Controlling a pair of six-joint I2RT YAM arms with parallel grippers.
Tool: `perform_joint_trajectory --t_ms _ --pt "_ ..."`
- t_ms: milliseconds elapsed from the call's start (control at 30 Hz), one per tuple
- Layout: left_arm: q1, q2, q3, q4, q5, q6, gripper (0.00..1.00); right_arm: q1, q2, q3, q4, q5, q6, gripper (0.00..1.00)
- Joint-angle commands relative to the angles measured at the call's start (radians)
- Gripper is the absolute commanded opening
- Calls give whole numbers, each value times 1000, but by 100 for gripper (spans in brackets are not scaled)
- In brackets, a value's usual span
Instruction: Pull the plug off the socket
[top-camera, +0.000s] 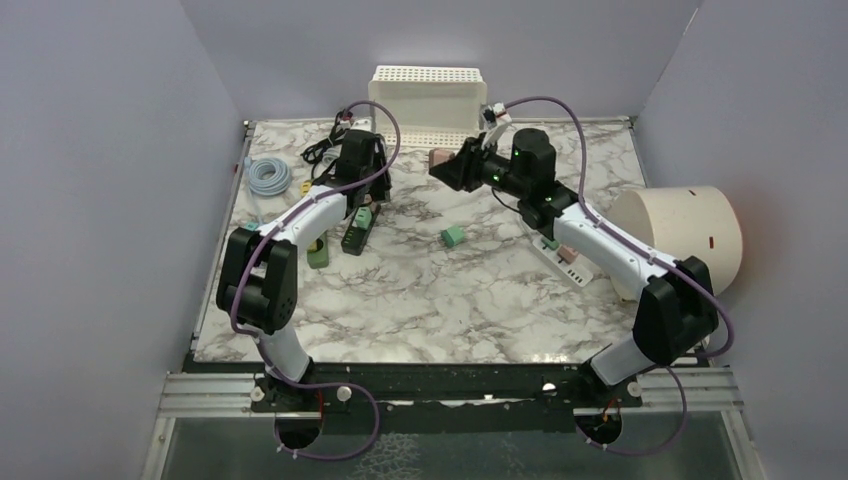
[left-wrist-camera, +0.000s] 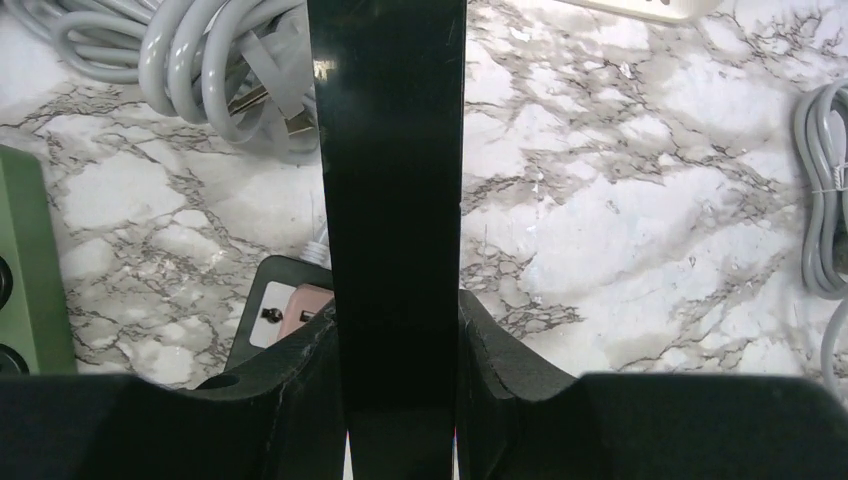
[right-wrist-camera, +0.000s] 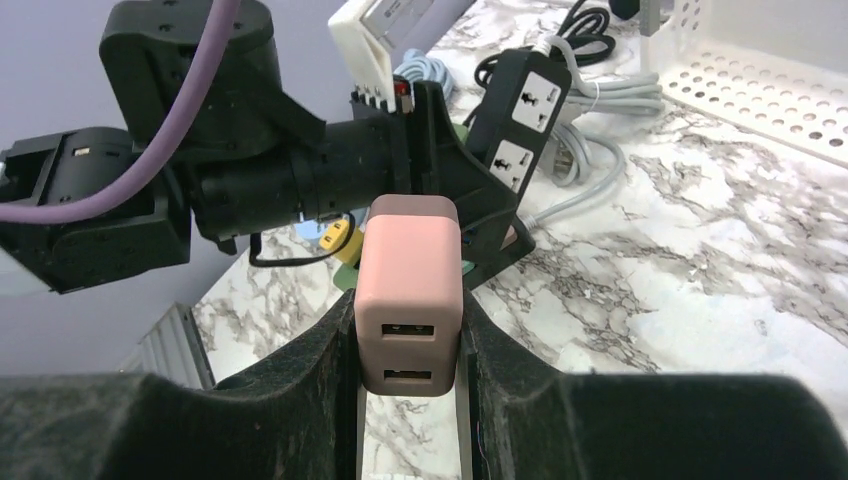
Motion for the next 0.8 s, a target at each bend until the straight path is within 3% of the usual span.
perform_joint_trajectory --t_ms 0,133,400,533,767 --pt "8 4 72 80 -35 13 0 4 -20 -59 -13 17 4 1" --pt "36 6 140 89 -18 55 0 3 -18 -99 -59 67 -46 1" --pt "224 18 180 123 24 78 0 3 188 79 -390 -171 -244 1" --pt "324 100 223 113 102 83 0 3 302 186 -534 -159 -318 1" --pt "396 290 371 102 269 124 0 3 400 225 -466 -157 -330 4"
